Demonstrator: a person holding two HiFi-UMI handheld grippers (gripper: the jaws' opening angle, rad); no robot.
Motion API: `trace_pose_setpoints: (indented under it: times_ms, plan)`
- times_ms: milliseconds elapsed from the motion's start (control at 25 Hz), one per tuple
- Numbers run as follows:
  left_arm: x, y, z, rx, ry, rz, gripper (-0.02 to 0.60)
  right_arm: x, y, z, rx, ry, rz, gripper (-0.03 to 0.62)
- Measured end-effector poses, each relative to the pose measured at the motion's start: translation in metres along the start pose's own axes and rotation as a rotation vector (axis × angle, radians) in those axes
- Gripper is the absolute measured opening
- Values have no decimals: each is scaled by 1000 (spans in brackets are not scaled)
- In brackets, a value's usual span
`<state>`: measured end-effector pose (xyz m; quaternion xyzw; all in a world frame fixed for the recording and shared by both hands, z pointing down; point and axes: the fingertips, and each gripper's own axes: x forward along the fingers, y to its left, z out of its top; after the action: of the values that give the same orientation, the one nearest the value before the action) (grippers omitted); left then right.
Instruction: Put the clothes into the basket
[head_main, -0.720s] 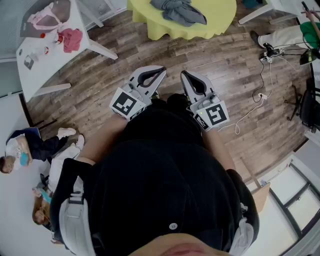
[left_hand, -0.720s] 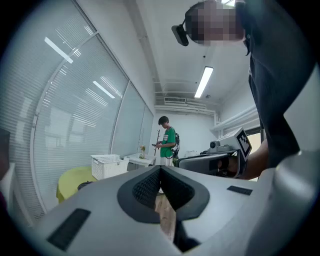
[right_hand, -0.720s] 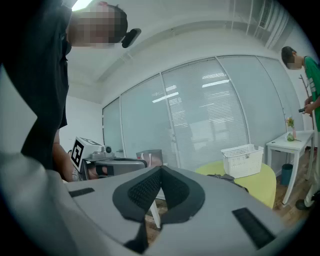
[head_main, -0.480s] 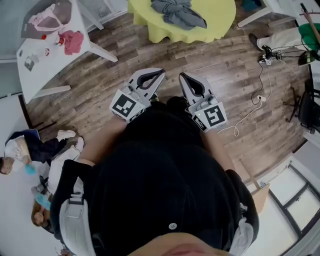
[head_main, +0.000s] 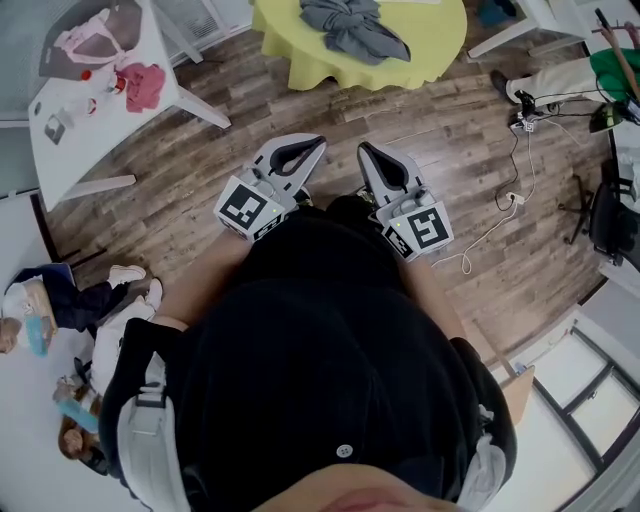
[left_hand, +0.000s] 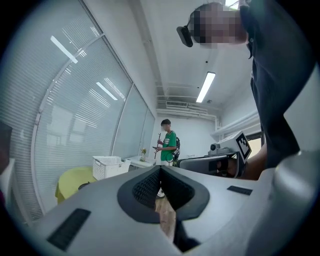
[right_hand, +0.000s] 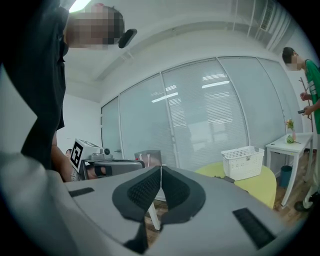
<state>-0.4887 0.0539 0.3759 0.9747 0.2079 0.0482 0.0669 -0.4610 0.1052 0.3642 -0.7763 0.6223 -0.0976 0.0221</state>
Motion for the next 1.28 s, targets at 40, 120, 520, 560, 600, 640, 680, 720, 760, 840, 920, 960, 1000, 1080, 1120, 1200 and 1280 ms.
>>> trace_pose_setpoints:
  times_ms: [40,120,520,560,600,640,680,720,760,840,920,960,1000,1080,1120,1200,1280]
  plan:
    - [1,1,1,0,-3,-5,8,0,-2,0,-2,5,-4,26]
    - [4,3,2,-6,-6,-5,8,-1,-7,-1,-9,15,-12,26]
    - [55,27,4,-14,18,16,8,12,-69,5,-6,13,-24,26]
    - [63,31,6,-15,19,22,8,14,-77,8,-10,13,-20,26]
    - [72,34,8,-19,19,28,8,16,-87,10,-13,12,-16,26]
    - [81,37,10,-23,17,32,8,18,-96,13,-14,10,-11,26]
    - [89,40,12,-25,16,35,8,20,-106,16,-15,7,-7,26]
    - [99,42,15,-21,17,36,8,21,-117,20,-14,3,-3,26]
    - [108,45,17,-17,18,38,8,23,-127,23,-11,-1,1,26]
    - [129,51,22,-12,21,42,8,26,-147,29,-2,-5,12,26]
    - [151,56,27,-12,20,48,8,28,-169,35,-3,-4,23,26]
    - [163,57,29,-11,20,50,8,28,-180,38,-5,-4,28,26]
    - [174,58,31,-8,21,52,8,28,-190,41,-8,-5,33,26]
    - [194,59,33,-3,25,53,8,27,-211,46,-10,-9,40,26]
    - [204,59,35,-1,26,53,8,26,-221,47,-11,-10,43,26]
    - [223,58,37,4,29,58,8,23,-239,50,-11,-14,52,26]
    - [242,58,39,6,31,69,8,20,-258,52,-14,-16,63,26]
